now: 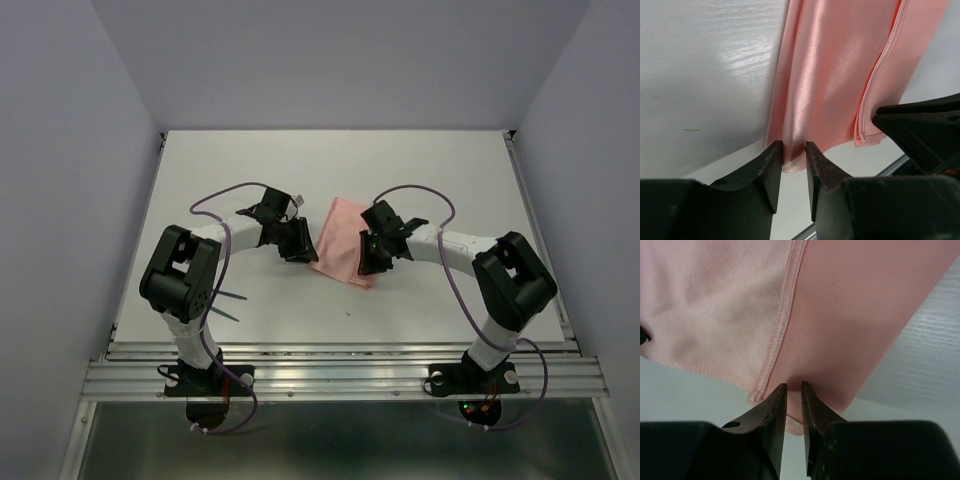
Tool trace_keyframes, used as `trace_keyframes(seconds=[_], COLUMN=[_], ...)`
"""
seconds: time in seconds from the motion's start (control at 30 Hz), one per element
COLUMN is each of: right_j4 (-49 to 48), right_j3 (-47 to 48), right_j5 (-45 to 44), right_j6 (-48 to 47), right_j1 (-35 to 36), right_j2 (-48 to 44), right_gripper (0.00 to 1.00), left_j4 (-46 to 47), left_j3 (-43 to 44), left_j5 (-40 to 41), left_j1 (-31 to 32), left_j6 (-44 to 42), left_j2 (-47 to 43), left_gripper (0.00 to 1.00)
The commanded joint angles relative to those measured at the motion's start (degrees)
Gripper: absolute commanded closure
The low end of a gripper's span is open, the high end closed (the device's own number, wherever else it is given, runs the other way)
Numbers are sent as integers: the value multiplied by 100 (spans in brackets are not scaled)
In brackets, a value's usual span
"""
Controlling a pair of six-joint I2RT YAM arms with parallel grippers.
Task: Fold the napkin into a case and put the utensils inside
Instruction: Pick up the 2/3-rectangle-folded napkin from the center of the board.
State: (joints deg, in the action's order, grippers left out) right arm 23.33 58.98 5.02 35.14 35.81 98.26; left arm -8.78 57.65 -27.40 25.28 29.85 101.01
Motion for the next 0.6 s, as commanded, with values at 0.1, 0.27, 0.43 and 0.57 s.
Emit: trace_keyframes(seconds=[0.1, 0.27, 0.43, 0.57], right_j4=[-232, -338, -312, -338], right_j3=[-159, -176, -115, -45], right_j5=[-36, -80, -141, -124], right_j6=[116, 213, 327, 380], right_j1=[128, 128, 128, 128], right_j2=[-18, 53, 62, 79], right_gripper=[78, 79, 79, 79], left_j4=[157, 130, -53, -116], left_j3=[-96, 45, 264, 352], left_j5=[-319, -371, -380, -336], left_j1=[-5, 3, 100, 170], left_j6=[65, 92, -31, -84], left_j2=[-55, -169, -222, -187], left_gripper=[81, 100, 100, 100])
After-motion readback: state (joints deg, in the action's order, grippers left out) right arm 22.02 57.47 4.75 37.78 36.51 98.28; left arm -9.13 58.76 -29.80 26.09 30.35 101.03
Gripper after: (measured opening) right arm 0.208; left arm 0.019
